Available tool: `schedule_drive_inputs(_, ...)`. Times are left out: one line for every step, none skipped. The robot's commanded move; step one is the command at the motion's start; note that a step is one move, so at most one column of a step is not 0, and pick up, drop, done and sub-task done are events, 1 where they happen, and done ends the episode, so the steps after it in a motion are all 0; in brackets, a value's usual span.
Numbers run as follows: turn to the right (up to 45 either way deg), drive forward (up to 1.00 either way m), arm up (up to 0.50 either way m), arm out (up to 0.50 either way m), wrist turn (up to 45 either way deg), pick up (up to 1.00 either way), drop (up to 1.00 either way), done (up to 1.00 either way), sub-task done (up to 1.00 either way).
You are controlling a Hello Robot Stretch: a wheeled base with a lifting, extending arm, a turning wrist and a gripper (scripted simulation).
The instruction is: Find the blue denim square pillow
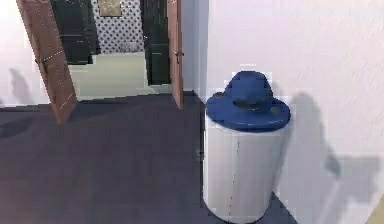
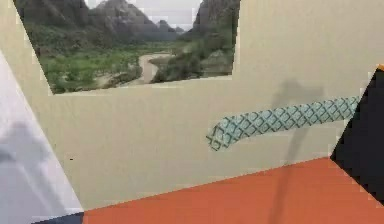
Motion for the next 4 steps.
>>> schedule_drive_inputs(-24.0,0.0,0.0,0.0,0.0,0.0,0.0,0.0,0.0)
schedule_drive_inputs(0.0,0.7,0.0,0.0,0.0,0.0,0.0,0.0,0.0)
schedule_drive_inputs(3.0,0.0,0.0,0.0,0.0,0.0,0.0,0.0,0.0)
schedule_drive_inputs(0.0,1.0,0.0,0.0,0.0,0.0,0.0,0.0,0.0)
